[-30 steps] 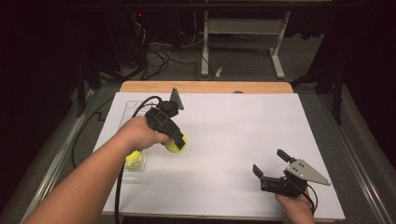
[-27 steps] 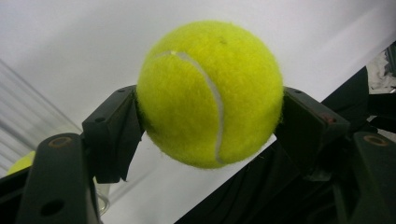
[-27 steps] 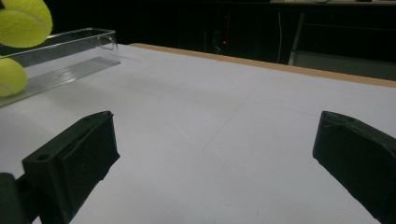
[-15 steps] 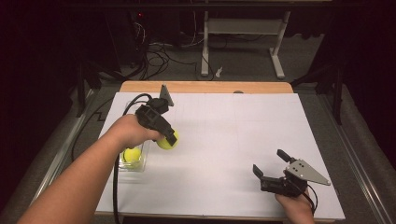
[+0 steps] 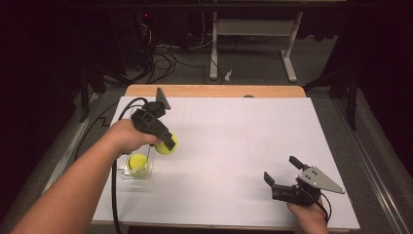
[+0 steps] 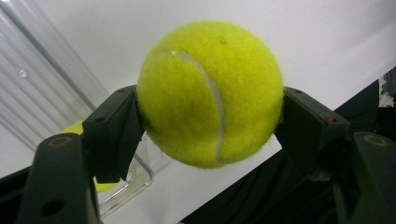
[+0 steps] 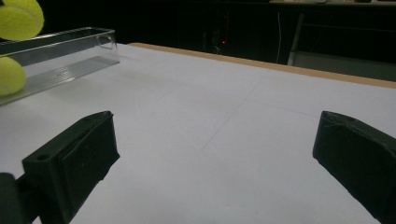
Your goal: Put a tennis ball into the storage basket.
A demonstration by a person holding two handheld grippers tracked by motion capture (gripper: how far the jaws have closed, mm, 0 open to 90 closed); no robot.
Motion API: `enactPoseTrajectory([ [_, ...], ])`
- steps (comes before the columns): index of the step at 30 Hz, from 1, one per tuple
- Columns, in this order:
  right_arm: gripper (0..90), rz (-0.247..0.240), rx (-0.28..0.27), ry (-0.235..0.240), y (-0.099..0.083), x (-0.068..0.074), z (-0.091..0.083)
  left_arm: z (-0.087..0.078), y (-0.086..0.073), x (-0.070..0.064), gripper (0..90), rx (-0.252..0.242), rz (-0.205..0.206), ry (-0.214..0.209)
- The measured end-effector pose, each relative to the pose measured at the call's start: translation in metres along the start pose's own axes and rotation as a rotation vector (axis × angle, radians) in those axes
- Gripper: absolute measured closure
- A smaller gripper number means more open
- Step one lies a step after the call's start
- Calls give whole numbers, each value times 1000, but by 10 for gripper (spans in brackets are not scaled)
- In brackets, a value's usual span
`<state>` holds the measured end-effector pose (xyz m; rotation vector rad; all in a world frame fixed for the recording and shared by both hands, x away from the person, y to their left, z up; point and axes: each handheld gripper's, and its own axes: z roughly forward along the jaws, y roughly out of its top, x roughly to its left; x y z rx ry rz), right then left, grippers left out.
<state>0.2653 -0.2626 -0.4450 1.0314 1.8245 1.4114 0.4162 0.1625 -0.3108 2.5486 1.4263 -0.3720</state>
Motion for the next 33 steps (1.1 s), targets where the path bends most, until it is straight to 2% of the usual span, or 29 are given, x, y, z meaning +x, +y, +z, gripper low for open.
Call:
enactPoseTrajectory([
  [16,6,4,-1,-2,0,-1,-1,-10,-17,32,278,-19,-77,11],
  [33,6,7,-9,-5,0,-2,-4,-10,-18,53,279,-27,-140,16],
])
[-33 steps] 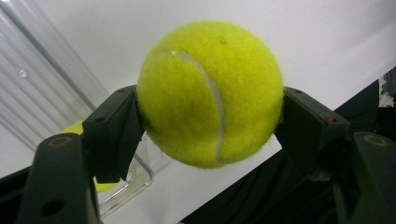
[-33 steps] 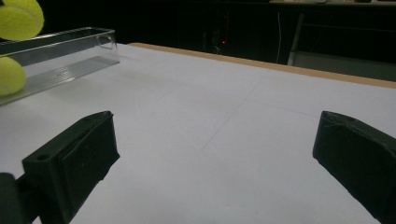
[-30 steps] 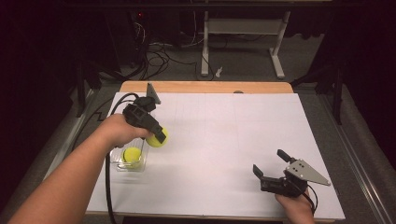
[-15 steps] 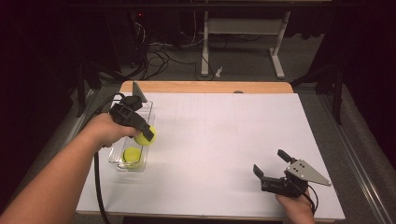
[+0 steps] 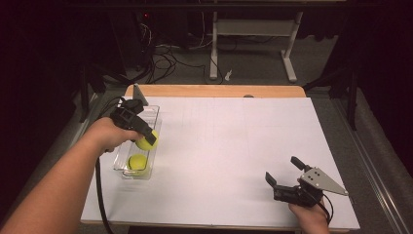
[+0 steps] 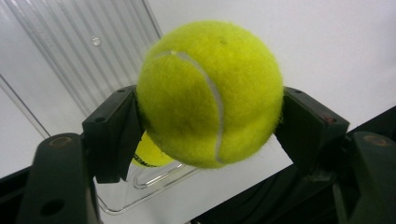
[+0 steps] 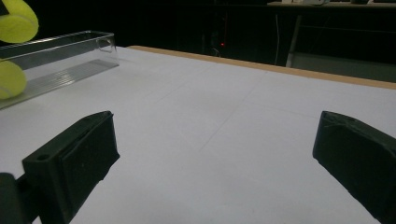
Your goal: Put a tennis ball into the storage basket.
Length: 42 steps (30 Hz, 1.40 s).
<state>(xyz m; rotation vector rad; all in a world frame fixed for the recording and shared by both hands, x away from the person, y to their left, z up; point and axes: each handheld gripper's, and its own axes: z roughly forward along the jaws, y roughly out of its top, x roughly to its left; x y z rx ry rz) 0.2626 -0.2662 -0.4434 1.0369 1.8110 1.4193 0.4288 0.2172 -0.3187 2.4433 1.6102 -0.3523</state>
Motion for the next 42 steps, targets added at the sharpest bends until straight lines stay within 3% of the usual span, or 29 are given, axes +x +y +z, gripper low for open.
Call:
enactPoseTrajectory([
  [26,6,-1,4,3,-1,0,1,-11,3,32,278,-42,-99,35],
  [42,6,1,5,3,-1,-1,1,12,11,40,278,-14,-123,80],
])
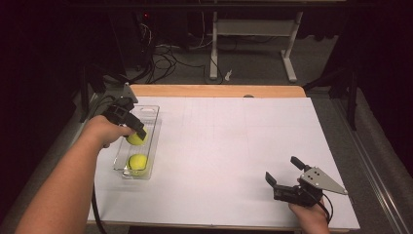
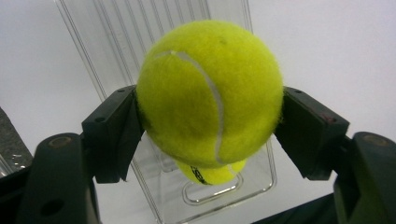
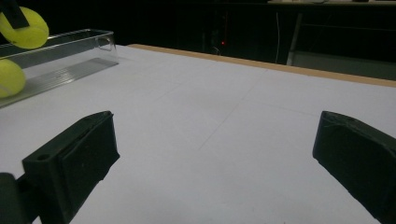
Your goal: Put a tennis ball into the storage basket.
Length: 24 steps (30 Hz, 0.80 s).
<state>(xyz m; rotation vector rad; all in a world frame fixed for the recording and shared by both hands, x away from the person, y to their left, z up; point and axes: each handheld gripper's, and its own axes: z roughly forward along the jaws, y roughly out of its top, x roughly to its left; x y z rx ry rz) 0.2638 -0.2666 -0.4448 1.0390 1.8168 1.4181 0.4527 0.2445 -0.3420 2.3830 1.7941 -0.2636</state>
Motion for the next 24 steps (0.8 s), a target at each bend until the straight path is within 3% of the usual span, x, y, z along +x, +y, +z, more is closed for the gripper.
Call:
enactPoseTrajectory([
  [14,6,0,4,5,0,0,0,14,7,1,276,13,-10,31],
  [24,6,0,4,4,0,0,1,19,9,-4,275,27,9,68],
])
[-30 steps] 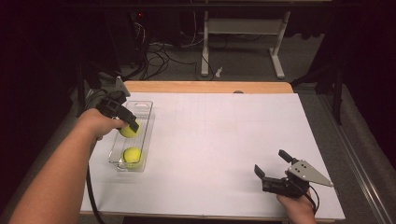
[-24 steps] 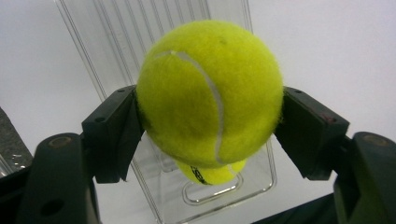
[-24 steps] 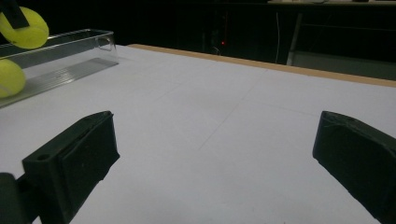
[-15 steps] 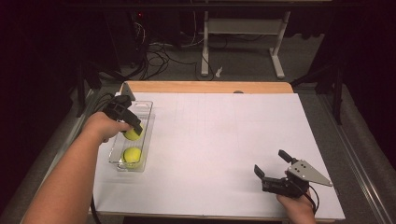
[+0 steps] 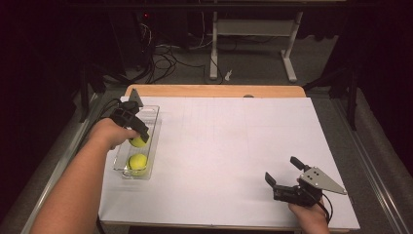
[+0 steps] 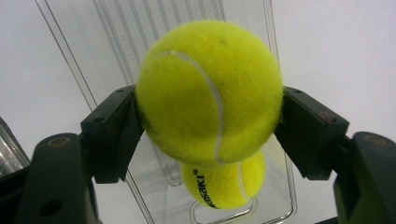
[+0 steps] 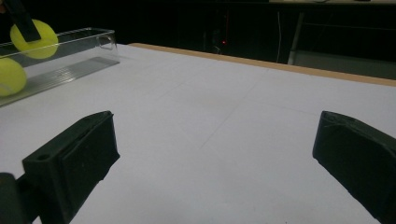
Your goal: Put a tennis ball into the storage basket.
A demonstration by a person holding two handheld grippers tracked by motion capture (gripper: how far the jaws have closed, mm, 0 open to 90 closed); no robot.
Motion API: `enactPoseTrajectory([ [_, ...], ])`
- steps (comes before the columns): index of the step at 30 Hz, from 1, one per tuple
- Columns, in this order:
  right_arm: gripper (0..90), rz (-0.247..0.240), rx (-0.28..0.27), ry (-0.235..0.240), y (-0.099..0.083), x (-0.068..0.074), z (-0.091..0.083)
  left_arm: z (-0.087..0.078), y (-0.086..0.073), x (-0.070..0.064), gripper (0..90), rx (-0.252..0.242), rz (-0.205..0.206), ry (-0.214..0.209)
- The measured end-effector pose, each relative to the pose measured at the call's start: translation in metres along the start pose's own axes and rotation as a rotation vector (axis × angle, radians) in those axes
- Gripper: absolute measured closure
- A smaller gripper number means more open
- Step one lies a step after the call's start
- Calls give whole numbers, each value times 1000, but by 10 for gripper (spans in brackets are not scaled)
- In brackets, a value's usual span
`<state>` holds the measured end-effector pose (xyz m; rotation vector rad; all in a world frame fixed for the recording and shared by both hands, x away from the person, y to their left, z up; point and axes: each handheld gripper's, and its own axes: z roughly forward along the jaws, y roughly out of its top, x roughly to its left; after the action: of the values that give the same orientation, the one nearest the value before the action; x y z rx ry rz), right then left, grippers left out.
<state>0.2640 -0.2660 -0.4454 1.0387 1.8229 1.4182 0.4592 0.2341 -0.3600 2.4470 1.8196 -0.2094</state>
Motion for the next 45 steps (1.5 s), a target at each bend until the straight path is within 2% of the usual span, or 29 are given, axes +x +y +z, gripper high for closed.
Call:
enactPoseTrajectory([
  [3,6,1,0,0,0,0,0,1,0,-1,275,-4,-4,16],
  [11,6,3,0,-1,0,0,-1,5,1,1,274,-1,-9,14],
  [17,6,1,3,0,-1,0,0,1,0,1,274,-23,-15,-15],
  [20,6,1,3,2,0,1,1,0,-1,-1,271,-14,3,-16],
  [21,6,1,3,2,0,1,1,-2,-1,-2,266,-26,7,-26],
  [22,6,1,3,2,0,1,0,-5,-2,-2,235,-37,9,-41],
  [24,6,0,4,1,0,1,1,-10,-3,-6,146,-48,21,-37],
  [25,6,0,3,2,0,1,1,-12,-4,-7,134,-54,23,-46],
  [27,6,-1,2,3,0,1,1,-16,-5,-8,89,-67,22,-36],
  [31,6,-3,1,3,0,2,1,-19,-6,-10,34,-66,26,-47],
  [34,6,-4,0,2,0,1,1,-19,-7,-11,8,-62,31,-44],
  [45,6,-6,2,2,0,2,1,-24,-13,-9,7,-80,23,-55],
])
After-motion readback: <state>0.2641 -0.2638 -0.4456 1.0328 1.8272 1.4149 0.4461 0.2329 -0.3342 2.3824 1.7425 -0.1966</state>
